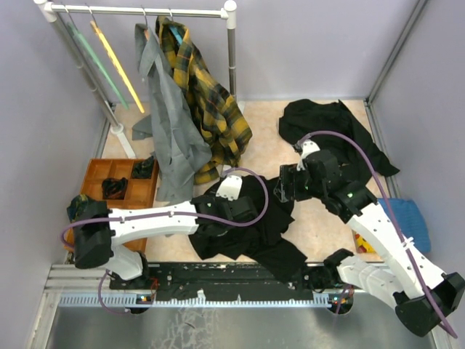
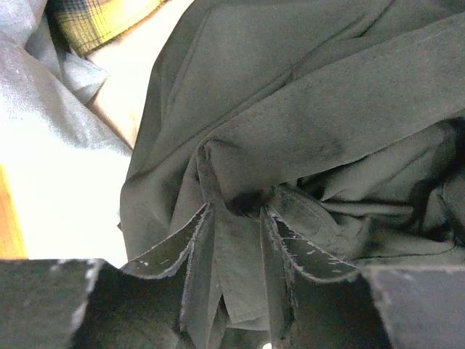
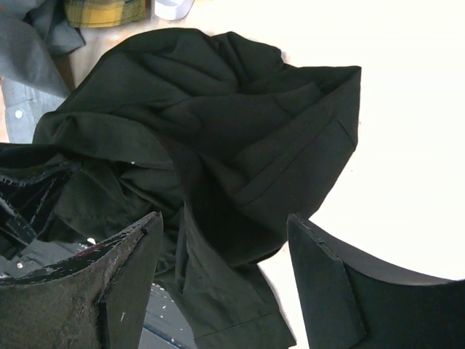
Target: Place the shirt on the hanger
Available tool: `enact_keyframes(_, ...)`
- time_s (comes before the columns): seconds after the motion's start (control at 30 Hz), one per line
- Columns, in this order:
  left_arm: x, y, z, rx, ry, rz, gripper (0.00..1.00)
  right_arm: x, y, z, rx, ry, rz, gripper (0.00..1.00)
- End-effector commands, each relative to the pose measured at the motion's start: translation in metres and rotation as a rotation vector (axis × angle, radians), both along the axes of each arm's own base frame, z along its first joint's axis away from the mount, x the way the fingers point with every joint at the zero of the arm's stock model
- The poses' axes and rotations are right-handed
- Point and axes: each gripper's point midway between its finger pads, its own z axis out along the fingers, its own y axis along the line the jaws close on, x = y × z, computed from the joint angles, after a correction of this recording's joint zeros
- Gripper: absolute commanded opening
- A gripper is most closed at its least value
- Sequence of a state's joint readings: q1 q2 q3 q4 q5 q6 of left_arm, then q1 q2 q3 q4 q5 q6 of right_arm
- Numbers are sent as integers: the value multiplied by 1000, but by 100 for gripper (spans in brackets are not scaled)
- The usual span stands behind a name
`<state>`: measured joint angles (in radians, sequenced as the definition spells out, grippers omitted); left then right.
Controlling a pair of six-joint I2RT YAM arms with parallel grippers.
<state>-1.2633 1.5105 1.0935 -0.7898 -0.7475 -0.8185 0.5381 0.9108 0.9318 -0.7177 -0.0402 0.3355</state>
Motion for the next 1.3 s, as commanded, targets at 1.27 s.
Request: enact_keyframes(1.27,53,39,120,-193,-114,-204,0,-7,60,-67,265,87,189,56)
